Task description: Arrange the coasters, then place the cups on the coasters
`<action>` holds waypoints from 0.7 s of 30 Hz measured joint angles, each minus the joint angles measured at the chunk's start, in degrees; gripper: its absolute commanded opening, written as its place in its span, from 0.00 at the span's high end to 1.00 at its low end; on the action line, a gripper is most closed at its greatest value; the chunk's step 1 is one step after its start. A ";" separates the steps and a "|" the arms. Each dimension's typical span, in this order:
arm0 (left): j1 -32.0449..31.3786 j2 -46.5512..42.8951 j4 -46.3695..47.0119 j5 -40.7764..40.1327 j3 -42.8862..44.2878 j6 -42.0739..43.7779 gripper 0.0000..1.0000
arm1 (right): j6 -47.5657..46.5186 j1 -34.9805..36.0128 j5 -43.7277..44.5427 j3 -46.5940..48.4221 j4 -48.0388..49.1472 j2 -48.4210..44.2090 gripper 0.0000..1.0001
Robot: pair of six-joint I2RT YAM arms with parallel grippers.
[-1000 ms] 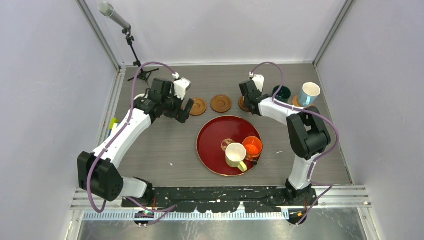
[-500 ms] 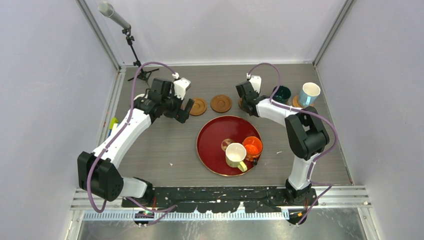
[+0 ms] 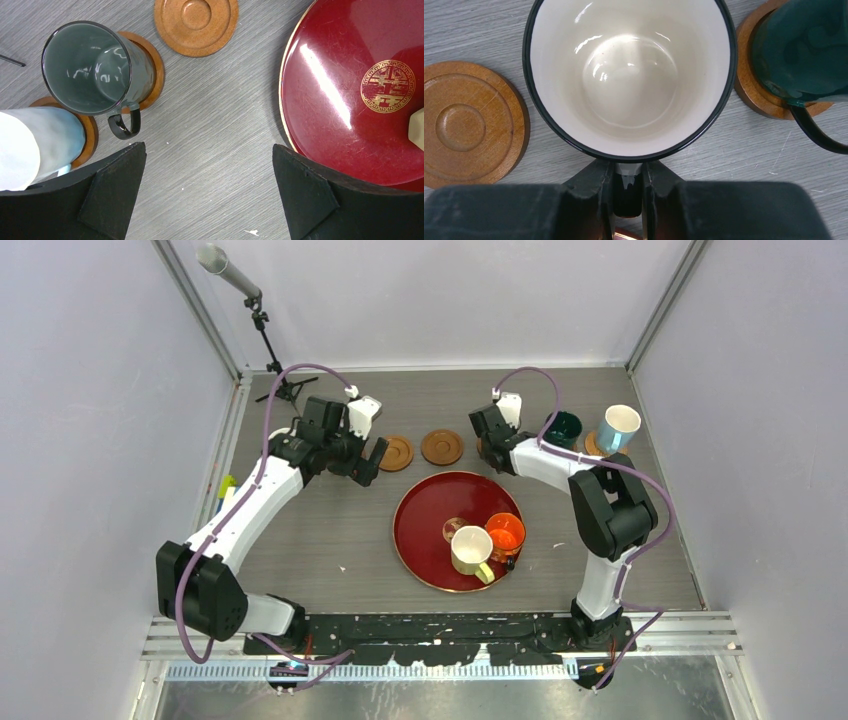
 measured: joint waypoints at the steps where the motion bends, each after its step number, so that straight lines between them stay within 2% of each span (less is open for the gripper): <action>1: 0.00 0.00 0.00 0.00 0.00 0.00 0.00 | 0.00 0.00 0.04 -0.04 0.00 0.00 0.94; 5: 0.00 0.00 0.00 0.00 0.00 0.00 0.00 | 0.00 0.00 0.02 -0.13 0.20 0.00 0.82; 13: 0.02 0.00 0.00 0.07 0.00 0.04 0.00 | -0.02 0.00 -0.20 -0.22 0.52 0.00 0.73; 16: 0.04 0.00 -0.02 0.11 0.02 0.11 0.00 | 0.00 -0.02 -0.17 -0.22 0.57 0.00 0.65; 21: 0.07 0.00 -0.02 0.22 0.00 0.28 0.00 | -0.02 -0.02 -0.15 -0.22 0.79 -0.04 0.60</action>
